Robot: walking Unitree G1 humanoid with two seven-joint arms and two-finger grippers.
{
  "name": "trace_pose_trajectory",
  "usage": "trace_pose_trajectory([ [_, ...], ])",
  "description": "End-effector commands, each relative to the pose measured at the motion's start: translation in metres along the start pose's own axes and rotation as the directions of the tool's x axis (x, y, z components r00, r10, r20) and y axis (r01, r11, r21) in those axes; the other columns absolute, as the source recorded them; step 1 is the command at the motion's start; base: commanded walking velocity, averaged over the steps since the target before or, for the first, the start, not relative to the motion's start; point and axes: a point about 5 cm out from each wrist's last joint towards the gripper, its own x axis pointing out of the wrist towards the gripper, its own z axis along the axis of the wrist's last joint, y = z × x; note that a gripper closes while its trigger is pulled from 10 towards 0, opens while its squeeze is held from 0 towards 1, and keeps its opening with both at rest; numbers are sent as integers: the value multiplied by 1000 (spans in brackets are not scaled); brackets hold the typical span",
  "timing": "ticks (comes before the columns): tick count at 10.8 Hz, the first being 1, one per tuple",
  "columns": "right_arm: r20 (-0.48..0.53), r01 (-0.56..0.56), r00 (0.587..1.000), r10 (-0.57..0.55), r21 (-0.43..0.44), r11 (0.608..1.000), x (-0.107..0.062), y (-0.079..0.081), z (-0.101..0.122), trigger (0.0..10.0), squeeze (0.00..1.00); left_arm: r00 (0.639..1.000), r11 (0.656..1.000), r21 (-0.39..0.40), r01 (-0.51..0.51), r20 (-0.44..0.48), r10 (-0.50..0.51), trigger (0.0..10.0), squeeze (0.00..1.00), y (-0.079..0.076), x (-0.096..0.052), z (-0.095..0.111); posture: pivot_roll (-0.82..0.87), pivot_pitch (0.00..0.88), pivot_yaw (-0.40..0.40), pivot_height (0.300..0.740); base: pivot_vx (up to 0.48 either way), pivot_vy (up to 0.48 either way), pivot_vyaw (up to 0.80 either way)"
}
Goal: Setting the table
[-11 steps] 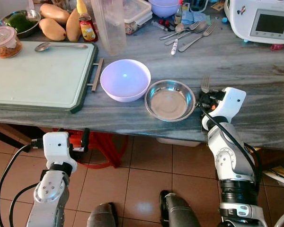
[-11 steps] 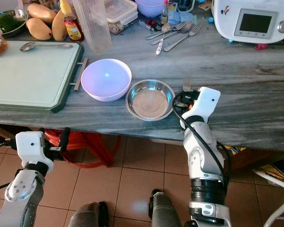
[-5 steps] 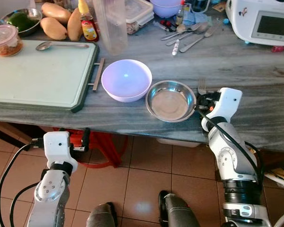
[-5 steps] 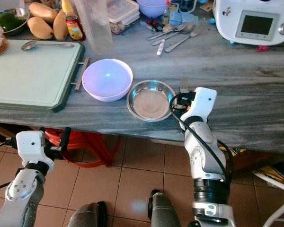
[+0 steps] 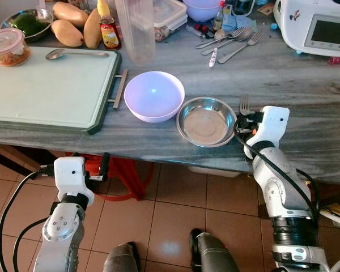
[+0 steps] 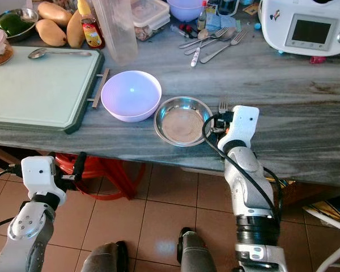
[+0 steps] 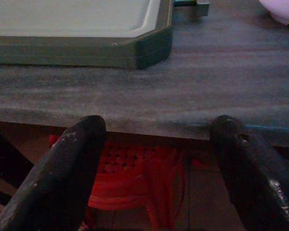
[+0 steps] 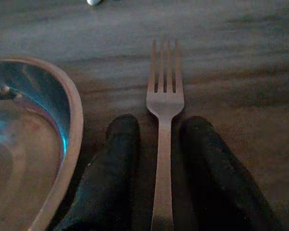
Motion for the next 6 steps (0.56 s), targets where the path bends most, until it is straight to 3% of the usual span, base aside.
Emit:
trace_pose_trajectory([
  [1,-144,30,989,-31,-10,1000,-6,-8,-33,10000,0,1000,1000,8,-6,-31,7,10000,0,2,-1,-5,-25,232,40,740,0,0,0],
  [6,-53,-20,999,11,-158,987,-7,-9,-23,10000,0,1000,1000,12,-1,-31,2,10000,0,2,1,-4,-28,230,44,740,0,0,0],
])
